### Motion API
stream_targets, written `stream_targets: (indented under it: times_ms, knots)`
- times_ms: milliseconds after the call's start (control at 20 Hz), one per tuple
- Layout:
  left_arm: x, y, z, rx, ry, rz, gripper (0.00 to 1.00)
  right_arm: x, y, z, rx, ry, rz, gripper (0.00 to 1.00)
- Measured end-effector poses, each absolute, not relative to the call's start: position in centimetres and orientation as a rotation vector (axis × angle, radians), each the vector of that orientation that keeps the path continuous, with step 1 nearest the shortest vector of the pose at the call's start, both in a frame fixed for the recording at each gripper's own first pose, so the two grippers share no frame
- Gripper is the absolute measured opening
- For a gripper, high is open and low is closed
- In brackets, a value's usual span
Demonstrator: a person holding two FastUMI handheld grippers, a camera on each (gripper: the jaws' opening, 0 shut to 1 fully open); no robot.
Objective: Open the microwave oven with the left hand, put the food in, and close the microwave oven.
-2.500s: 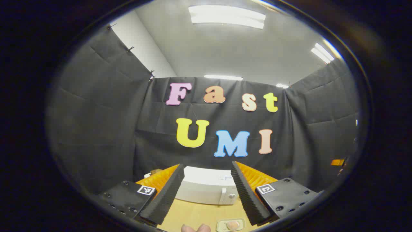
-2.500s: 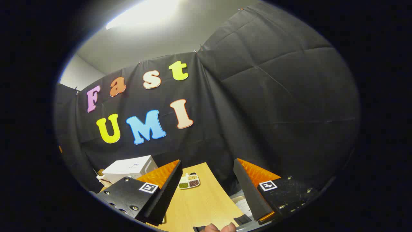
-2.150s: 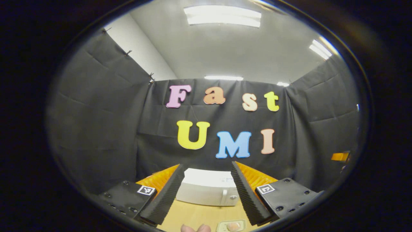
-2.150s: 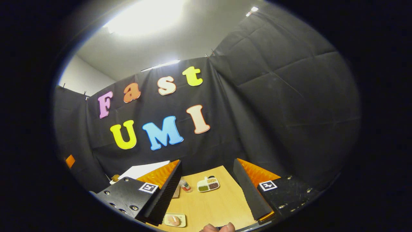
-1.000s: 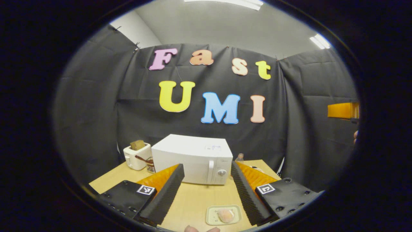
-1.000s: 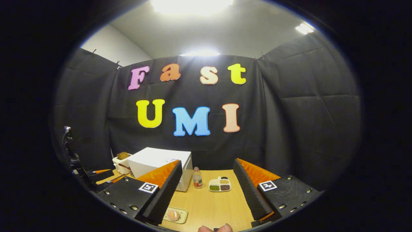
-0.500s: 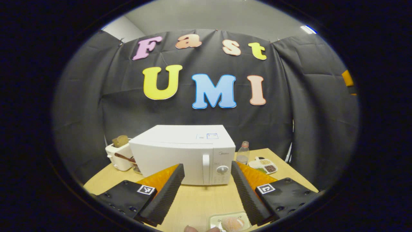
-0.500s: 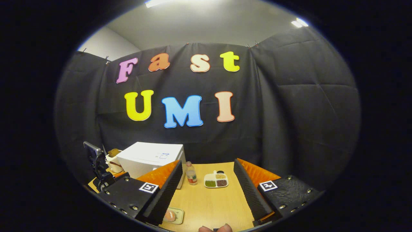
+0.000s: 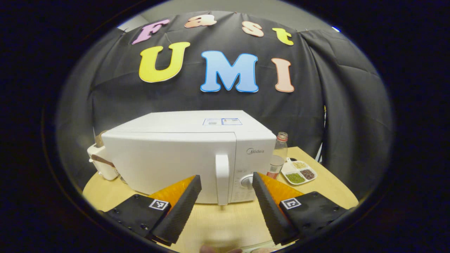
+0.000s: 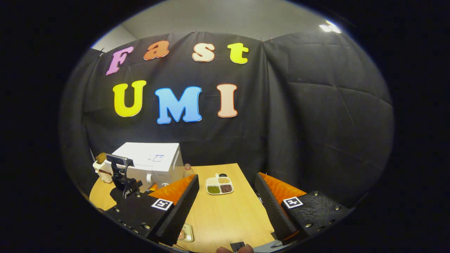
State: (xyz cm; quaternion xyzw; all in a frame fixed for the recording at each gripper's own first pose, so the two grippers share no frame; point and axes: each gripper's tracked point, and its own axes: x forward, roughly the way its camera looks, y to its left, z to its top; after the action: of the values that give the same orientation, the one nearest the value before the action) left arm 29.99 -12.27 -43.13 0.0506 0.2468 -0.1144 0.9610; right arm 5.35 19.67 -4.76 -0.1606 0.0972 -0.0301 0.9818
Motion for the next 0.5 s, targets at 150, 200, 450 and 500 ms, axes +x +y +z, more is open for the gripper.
stream_targets:
  times_ms: [150,200,450,500]
  knots:
    - [32.5,-12.7,-44.5,0.115,0.483,-0.230,0.99,5.3,19.4,-4.8,-0.318,0.209,-0.099,0.98]
    - [33.2,-12.8,-44.9,0.130,0.487,-0.230,1.00,5.1,19.2,-4.7,-0.328,0.205,-0.110,0.98]
    - [33.3,-12.1,-47.6,0.120,0.561,-0.178,0.64,3.8,18.3,-4.2,-0.293,0.190,-0.143,0.98]
    - [33.3,-12.2,-47.9,0.106,0.559,-0.168,0.53,3.3,18.2,-4.2,-0.276,0.190,-0.146,0.94]
